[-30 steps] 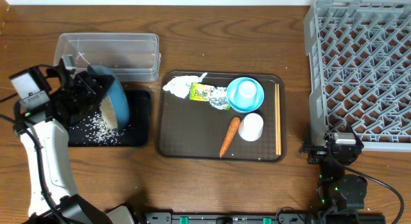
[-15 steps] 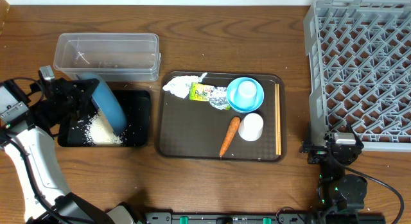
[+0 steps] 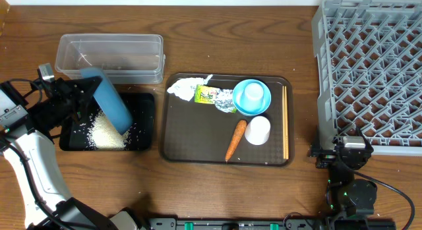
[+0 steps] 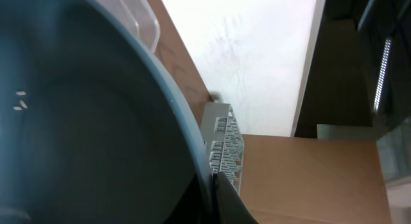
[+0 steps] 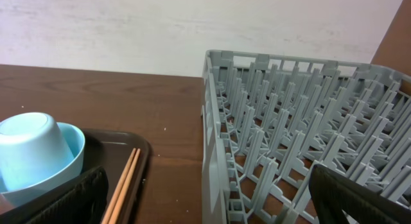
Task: Sort waste into correct bins and load items into the dishwasher rack
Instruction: 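Tilt the plate with the left gripper to dump rice onto black tray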
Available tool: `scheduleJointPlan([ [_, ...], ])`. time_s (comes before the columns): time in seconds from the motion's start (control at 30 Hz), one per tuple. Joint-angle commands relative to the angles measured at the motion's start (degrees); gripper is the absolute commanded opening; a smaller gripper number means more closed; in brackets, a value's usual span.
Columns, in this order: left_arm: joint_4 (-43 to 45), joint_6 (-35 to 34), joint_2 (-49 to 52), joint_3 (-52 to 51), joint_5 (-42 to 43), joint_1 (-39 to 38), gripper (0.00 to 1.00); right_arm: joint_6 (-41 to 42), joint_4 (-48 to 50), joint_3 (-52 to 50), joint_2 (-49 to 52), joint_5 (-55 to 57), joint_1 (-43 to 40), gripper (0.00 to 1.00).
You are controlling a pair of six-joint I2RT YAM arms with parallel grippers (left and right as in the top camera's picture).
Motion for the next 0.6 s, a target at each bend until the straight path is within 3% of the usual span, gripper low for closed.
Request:
scheduleJointPlan([
  [0.0, 0.57, 1.25, -0.39, 0.2, -0.33, 0.61, 0.06, -0.52, -0.22, -0.09, -0.02, -0.17, -0.33, 0.99],
  [0.27, -1.92, 1.6, -0.15, 0.2, 2.4, 0.96, 0.06, -0.52, -0.22, -0.09, -0.02, -0.17, -0.33, 0.99],
  [0.37, -1.22, 4.09, -0.11, 0.2, -3.17, 1.14, 0.06, -0.52, -0.22, -0.09, -0.02, -0.17, -0.33, 0.99],
  [0.43, -2.64, 1.66, 0.0, 0.2, -0.35, 1.49, 0.06, -0.52, -0.22, -0.09, -0.02, -0.17, -0.33, 0.99],
  [0.57, -1.57, 4.63, 0.02, 0.2, 2.56, 1.49, 0.06, -0.52, -0.22, -0.09, -0.02, -0.17, -0.35, 0.99],
])
